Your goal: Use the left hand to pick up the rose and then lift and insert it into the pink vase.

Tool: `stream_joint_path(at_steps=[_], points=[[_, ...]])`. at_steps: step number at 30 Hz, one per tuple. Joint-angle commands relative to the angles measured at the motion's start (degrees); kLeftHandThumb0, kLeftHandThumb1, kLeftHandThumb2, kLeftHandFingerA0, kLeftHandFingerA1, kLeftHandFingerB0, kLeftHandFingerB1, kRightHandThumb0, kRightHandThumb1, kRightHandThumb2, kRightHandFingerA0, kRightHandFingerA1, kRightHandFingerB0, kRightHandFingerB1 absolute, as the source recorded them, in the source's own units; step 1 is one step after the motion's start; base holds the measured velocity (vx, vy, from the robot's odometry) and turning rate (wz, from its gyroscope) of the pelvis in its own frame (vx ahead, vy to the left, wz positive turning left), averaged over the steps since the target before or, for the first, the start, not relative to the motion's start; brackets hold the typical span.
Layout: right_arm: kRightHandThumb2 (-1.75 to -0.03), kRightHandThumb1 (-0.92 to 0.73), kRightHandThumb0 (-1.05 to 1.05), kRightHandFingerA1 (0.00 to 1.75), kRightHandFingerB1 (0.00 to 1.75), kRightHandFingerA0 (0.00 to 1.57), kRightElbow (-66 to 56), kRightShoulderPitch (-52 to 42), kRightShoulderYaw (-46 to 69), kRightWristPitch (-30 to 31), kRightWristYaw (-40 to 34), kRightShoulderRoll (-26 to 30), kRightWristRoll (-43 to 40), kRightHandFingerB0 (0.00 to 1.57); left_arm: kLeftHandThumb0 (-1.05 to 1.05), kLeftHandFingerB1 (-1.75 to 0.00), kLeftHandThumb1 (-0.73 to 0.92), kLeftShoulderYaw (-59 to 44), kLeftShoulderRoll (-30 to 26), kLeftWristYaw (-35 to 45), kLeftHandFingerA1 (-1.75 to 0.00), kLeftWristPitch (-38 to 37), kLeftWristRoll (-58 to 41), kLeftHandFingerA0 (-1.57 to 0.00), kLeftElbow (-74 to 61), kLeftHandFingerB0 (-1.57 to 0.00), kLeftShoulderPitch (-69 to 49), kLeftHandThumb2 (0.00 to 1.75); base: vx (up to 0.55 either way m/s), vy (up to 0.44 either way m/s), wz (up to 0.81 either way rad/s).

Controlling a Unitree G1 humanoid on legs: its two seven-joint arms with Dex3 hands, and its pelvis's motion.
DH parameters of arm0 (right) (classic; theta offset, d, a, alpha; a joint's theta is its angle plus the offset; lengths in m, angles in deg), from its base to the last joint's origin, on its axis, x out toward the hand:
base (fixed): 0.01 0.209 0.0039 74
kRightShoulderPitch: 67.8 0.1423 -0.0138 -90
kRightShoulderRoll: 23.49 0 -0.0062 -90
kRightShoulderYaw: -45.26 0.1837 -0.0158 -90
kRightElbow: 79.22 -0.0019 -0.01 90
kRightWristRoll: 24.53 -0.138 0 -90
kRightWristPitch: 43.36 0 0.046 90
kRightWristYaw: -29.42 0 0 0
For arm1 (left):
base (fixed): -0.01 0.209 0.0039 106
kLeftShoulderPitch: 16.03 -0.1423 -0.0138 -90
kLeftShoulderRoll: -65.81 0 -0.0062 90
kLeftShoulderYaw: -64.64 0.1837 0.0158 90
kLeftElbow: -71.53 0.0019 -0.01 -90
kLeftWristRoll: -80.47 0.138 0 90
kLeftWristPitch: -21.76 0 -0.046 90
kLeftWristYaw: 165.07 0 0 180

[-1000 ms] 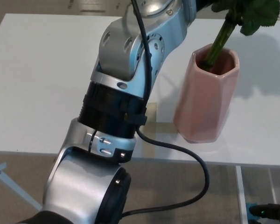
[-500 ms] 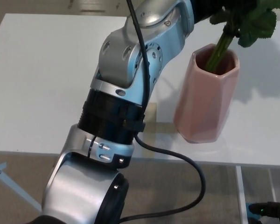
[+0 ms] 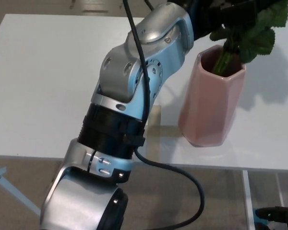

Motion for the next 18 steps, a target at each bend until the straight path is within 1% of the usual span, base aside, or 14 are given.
stream_joint_path(at_steps=[1, 9, 10, 11, 13, 14, 15, 16, 17, 18], points=[[-0.59, -0.66, -0.35, 0.41, 0.39, 0.60, 0.3, -0.3, -0.1, 0.5, 0.6, -0.2, 0.2, 0.54, -0.18, -0.73, 0.85, -0.1, 6.9, -0.3, -1.29, -0.2, -1.7, -0.99, -1.5, -0.90, -3.9, 0.66, 0.00, 0.000, 0.00], [-0.60, -0.66, -0.35, 0.41, 0.39, 0.60, 0.1, -0.2, -0.2, 0.9, 0.7, 0.0, 0.2, 0.55, -0.19, -0.70, 0.85, 0.4, 6.1, -0.5, -1.29, -0.1, -1.7, -0.99, -2.8, -0.91, -6.5, 0.66, 0.00, 0.000, 0.00], [-0.60, -0.66, -0.35, 0.41, 0.39, 0.60, 0.1, -0.2, -0.1, 0.9, 0.7, 0.0, 0.2, 0.55, -0.19, -0.67, 0.85, 0.6, 5.9, -0.3, -1.29, -0.3, -1.6, -0.98, -2.8, -0.91, -6.8, 0.66, 0.00, 0.000, 0.00], [-0.60, -0.66, -0.35, 0.41, 0.39, 0.60, 0.1, -0.2, -0.1, 0.8, 0.7, 0.0, 0.2, 0.55, -0.21, -0.57, 0.83, 1.0, 5.6, 0.1, -1.30, -0.5, -1.5, -0.98, -2.9, -0.91, -7.3, 0.66, 0.00, 0.000, 0.00], [-0.60, -0.66, -0.35, 0.41, 0.39, 0.60, 0.1, -0.2, -0.2, 0.8, 0.6, 0.0, 0.3, 0.55, -0.21, -0.57, 0.83, 1.4, 5.2, 0.6, -1.30, -0.7, -1.4, -0.98, -3.0, -0.91, -7.7, 0.66, 0.00, 0.000, 0.00], [-0.60, -0.66, -0.35, 0.41, 0.39, 0.60, 0.2, -0.2, -0.2, 0.8, 0.6, -0.1, 0.2, 0.55, -0.23, -0.47, 0.82, 1.7, 4.7, 0.6, -1.20, -0.1, -1.5, -0.98, -3.8, -0.79, -8.3, 0.65, 0.00, 0.000, 0.00], [-0.60, -0.66, -0.35, 0.41, 0.39, 0.60, 0.3, -0.2, -0.1, 0.8, 0.6, -0.1, 0.2, 0.55, -0.23, -0.47, 0.82, 2.1, 4.1, 0.7, -1.20, 0.8, -1.5, -0.98, -4.8, -0.79, -9.1, 0.65, 0.00, 0.000, 0.00], [-0.60, -0.66, -0.35, 0.41, 0.39, 0.60, 0.5, 0.0, 0.0, 0.9, 0.6, -0.1, 0.1, 0.55, -0.25, -0.44, 0.80, 2.3, 3.6, 0.5, -0.98, 1.4, -1.3, -1.02, -5.3, -0.71, -9.4, 0.64, 0.00, 0.000, 0.00], [-0.60, -0.66, -0.35, 0.41, 0.39, 0.60, 0.5, 0.0, 0.1, 0.9, 0.6, -0.1, 0.0, 0.56, -0.28, -0.40, 0.77, 2.5, 3.1, 0.6, -0.62, 1.9, -1.4, -1.01, -5.9, -0.62, -9.9, 0.63, 0.00, 0.000, 0.00], [-0.60, -0.66, -0.35, 0.41, 0.39, 0.60, 0.4, -0.1, 0.0, 0.8, 0.6, -0.1, 0.1, 0.55, -0.39, -0.34, 0.70, 2.9, 2.5, 0.7, -0.41, 2.7, -1.3, -0.59, -6.6, -0.46, -10.5, 0.61, 0.00, 0.000, 0.00]])
